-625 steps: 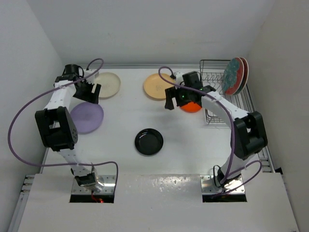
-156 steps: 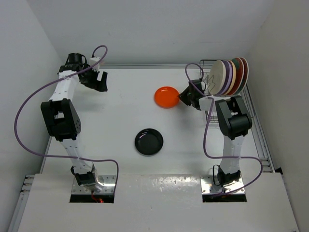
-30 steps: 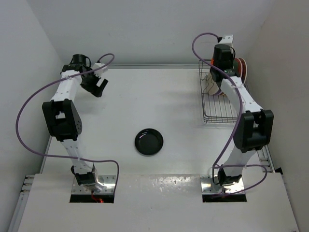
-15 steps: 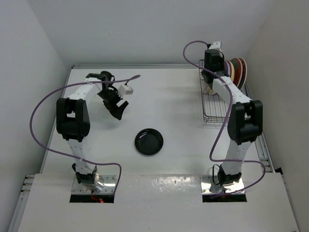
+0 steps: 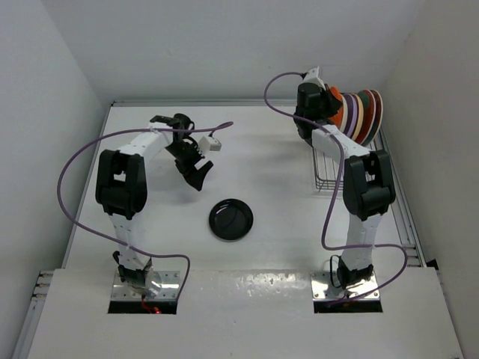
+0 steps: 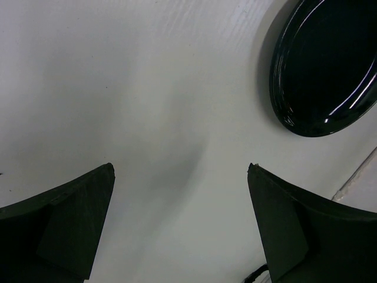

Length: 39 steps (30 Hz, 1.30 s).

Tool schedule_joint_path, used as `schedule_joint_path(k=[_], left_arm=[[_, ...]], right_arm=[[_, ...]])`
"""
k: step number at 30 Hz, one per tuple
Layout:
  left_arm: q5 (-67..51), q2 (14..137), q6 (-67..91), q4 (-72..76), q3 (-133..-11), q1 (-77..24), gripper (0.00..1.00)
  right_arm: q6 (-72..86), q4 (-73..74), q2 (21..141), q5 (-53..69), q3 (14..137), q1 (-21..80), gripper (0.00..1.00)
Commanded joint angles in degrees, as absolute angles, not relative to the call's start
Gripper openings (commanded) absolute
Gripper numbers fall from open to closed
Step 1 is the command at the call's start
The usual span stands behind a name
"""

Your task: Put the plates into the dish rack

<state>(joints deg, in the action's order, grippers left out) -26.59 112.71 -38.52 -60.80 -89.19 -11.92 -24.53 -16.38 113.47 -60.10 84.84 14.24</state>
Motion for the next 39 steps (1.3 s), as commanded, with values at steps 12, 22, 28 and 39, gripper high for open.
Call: schedule_joint_path(k=[12, 22, 28, 39], left_arm=[[-26.19, 113.47, -37.88, -60.47, -91.05, -12.04, 1.0], [-22.25, 112.94, -38.67, -61.69, -92.37, -12.04, 1.0], [-17.67, 112.94, -38.85, -63.54, -97.82, -10.11, 1.0], [-19.95, 99.77, -36.47, -58.72, -85.98, -5.01, 1.0]], right_arm=[[-0.46, 4.72, 115.75, -52.66, 87.44, 13.27, 0.0], [5.18, 13.51, 110.32, -44.57, 91.14, 12.92, 0.74], [7.64, 26.58, 98.89, -19.5, 91.94, 14.76, 1.0], [23.28, 16.18, 95.53, 19.15, 62.86, 30.58, 0.94]])
